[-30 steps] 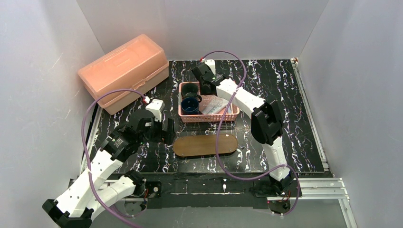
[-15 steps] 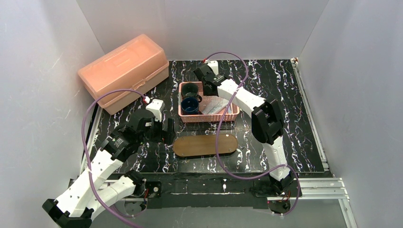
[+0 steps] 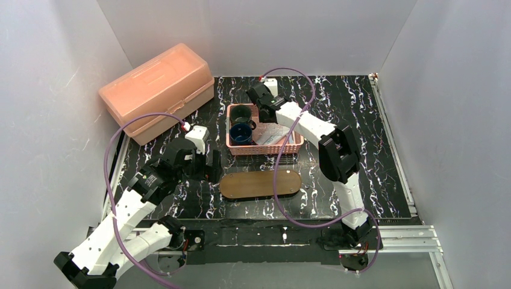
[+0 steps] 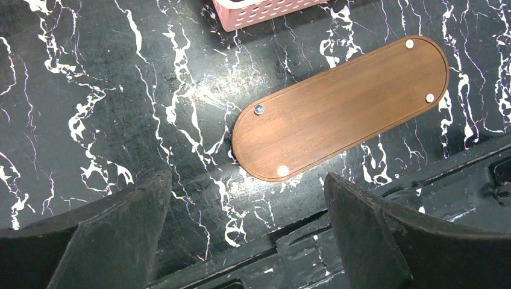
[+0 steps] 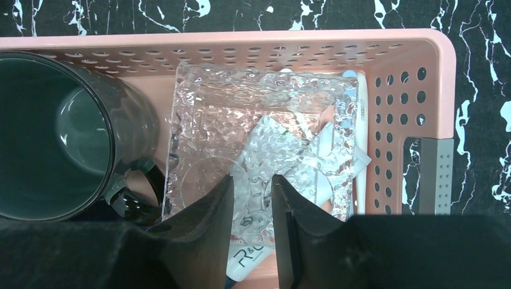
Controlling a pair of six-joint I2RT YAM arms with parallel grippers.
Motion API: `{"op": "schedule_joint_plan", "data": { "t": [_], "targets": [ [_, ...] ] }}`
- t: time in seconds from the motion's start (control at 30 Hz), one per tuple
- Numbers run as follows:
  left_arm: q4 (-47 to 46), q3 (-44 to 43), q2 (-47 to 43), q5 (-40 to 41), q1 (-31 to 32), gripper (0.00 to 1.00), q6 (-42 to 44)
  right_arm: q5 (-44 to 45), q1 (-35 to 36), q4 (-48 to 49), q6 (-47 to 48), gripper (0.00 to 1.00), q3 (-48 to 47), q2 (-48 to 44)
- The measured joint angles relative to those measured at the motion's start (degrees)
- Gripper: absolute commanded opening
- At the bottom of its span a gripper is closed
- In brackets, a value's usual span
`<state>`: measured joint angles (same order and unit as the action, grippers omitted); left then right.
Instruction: Prepare toiletry sets of a toothbrush and toothpaste on the tray
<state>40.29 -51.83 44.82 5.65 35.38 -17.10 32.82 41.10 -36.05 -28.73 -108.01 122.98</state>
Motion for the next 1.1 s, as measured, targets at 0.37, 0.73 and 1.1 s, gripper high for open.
{"op": "schedule_joint_plan", "data": {
  "t": [0.37, 0.73, 1.1],
  "targets": [
    [-0.02, 0.00, 0.57, 0.81, 0.00, 0.98, 0.04, -0.66, -0.20, 2.73, -0.98, 0.07, 6.08, -4.37],
    [-0.02, 0.00, 1.60, 1.36, 0.00, 0.98, 0.20, -1.51, -0.22, 1.92, -0.59, 0.01, 8.15, -7.87],
    [0.00, 0.00, 2.36, 1.92, 0.00, 0.98, 0.22, -1.66, -0.07, 3.74, 0.52, 0.01, 13.86, -18.47]
  ]
}}
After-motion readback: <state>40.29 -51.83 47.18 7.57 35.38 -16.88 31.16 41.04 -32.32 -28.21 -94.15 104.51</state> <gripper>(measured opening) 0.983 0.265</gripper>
